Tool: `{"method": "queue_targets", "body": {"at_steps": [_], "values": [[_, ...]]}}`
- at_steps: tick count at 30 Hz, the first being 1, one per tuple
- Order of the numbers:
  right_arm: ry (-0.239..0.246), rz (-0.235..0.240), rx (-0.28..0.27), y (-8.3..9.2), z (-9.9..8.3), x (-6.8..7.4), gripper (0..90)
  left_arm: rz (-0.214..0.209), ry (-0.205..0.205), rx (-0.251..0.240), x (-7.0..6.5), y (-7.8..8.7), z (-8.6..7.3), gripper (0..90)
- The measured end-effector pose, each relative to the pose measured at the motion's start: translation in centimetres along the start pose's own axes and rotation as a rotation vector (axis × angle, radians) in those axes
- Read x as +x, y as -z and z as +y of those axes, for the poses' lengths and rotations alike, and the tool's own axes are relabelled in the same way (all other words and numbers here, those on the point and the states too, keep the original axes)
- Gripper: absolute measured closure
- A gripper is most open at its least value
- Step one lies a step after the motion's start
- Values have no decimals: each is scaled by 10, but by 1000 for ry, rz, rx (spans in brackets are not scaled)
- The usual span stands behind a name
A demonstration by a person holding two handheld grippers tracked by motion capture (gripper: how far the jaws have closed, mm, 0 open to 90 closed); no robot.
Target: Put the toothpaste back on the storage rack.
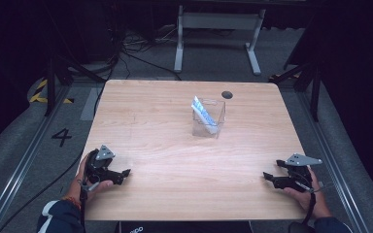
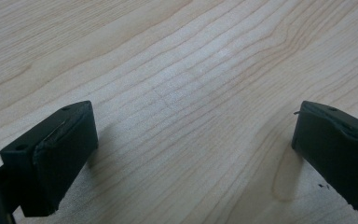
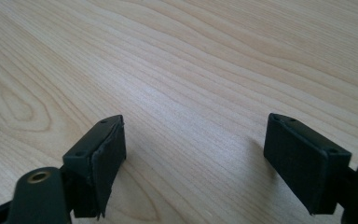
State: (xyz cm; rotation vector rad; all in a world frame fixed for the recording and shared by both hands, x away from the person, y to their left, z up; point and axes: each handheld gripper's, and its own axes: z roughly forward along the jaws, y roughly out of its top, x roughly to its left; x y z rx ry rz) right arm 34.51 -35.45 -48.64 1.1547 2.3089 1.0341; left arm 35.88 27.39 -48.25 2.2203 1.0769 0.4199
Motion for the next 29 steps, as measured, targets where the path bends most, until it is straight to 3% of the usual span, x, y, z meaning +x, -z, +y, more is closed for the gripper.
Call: {"method": "queue_targets", "body": {"at_steps": [29], "values": [[-20, -18, 5, -1, 0, 0, 169, -1, 5, -5, 0, -1, 0, 5]]}}
